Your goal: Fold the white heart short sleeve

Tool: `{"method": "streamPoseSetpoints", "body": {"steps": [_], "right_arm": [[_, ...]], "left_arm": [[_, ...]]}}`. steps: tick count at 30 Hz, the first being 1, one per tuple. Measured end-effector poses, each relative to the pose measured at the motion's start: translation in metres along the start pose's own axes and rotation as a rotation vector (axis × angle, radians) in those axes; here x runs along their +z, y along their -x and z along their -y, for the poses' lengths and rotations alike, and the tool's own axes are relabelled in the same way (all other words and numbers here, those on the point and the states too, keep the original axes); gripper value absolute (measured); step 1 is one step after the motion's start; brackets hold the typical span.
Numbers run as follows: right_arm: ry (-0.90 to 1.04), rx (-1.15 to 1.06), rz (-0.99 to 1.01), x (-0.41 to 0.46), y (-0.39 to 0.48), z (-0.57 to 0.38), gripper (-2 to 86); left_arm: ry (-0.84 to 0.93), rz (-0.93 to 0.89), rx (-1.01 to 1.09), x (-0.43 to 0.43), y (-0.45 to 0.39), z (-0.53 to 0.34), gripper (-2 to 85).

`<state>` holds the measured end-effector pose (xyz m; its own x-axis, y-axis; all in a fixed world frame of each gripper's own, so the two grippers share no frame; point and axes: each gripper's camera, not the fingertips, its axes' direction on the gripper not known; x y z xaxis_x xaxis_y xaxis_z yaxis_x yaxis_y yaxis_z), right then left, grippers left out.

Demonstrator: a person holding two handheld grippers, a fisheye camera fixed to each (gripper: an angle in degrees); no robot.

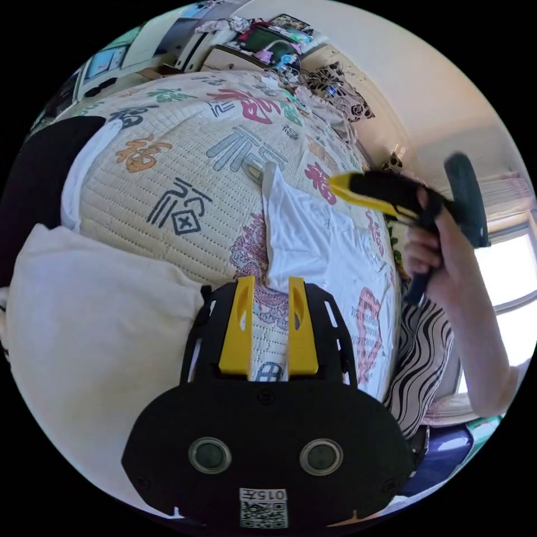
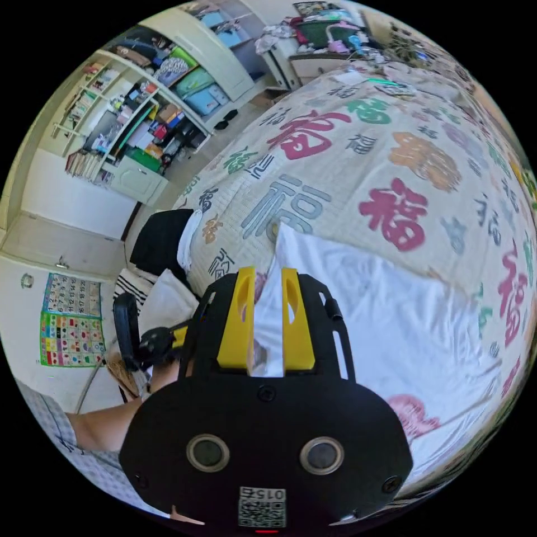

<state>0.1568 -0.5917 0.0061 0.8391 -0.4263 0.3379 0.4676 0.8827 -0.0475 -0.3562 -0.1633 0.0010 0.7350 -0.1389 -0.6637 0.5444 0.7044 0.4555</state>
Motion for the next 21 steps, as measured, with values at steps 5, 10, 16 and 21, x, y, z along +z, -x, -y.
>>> {"method": "streamPoseSetpoints", "body": {"steps": [5,10,16,21], "right_arm": [[0.143,-0.024,-0.197,0.049,0.034,0.084,8.0],[0.274,-0.078,-0.365,0.083,0.049,0.114,3.2],[0.151,-0.094,-0.336,0.044,0.054,0.107,-0.6],[-0.057,0.000,-0.232,-0.032,0.020,0.059,-0.7]], "left_arm": [[0.034,-0.081,0.070,-0.012,0.007,0.005,8.3],[0.044,-0.095,0.048,-0.019,0.015,0.010,3.0],[0.002,-0.159,0.058,-0.044,0.009,0.009,-0.3],[-0.032,-0.207,0.155,-0.068,-0.030,0.004,-0.5]]}}
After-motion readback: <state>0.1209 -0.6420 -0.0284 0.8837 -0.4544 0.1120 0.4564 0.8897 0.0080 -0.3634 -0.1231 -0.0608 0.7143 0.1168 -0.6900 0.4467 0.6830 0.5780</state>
